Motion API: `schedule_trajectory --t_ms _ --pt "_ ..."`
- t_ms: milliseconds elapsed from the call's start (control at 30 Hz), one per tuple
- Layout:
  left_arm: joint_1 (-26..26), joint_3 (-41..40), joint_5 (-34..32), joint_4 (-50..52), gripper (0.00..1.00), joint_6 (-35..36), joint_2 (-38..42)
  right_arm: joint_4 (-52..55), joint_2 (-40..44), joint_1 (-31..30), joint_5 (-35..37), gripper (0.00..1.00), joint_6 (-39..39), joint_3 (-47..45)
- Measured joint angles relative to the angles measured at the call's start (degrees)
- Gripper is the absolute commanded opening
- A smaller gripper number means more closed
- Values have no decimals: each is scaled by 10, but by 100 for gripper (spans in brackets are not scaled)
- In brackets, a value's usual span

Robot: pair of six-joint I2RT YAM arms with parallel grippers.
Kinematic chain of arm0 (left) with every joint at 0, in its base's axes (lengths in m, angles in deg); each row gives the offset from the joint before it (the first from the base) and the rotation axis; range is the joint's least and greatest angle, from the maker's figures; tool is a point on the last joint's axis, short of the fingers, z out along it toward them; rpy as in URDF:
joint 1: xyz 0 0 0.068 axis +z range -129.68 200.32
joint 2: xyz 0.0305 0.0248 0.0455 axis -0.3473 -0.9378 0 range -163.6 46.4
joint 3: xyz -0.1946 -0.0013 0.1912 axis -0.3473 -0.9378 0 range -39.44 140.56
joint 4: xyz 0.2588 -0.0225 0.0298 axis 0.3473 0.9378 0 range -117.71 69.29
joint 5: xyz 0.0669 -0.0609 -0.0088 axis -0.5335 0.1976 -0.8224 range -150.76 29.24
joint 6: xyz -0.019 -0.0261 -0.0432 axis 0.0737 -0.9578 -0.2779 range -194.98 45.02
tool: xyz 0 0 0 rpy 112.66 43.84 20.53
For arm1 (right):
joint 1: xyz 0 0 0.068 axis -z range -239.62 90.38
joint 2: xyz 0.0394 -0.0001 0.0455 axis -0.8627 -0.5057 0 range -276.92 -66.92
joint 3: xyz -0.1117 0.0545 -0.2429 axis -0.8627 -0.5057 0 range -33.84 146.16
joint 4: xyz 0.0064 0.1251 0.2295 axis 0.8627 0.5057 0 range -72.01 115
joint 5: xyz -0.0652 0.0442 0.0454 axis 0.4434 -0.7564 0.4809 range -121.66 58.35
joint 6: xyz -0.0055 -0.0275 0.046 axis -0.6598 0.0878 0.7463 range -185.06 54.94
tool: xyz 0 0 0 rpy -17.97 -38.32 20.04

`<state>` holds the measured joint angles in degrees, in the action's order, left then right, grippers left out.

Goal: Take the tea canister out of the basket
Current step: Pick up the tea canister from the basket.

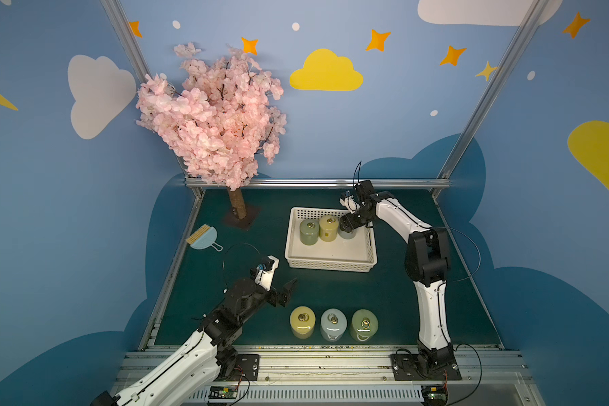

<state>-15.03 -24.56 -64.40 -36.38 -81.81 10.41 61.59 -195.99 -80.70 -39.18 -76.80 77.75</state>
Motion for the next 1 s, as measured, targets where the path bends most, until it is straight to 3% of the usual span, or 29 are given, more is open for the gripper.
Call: schedule_trajectory --t_ms 500,1000 --pt "0 0 0 0 100 0 0 25 12 -6 25 61 26 -2" --pt "0 0 -7 0 100 -1 10 57 116 -13 36 61 51 -22"
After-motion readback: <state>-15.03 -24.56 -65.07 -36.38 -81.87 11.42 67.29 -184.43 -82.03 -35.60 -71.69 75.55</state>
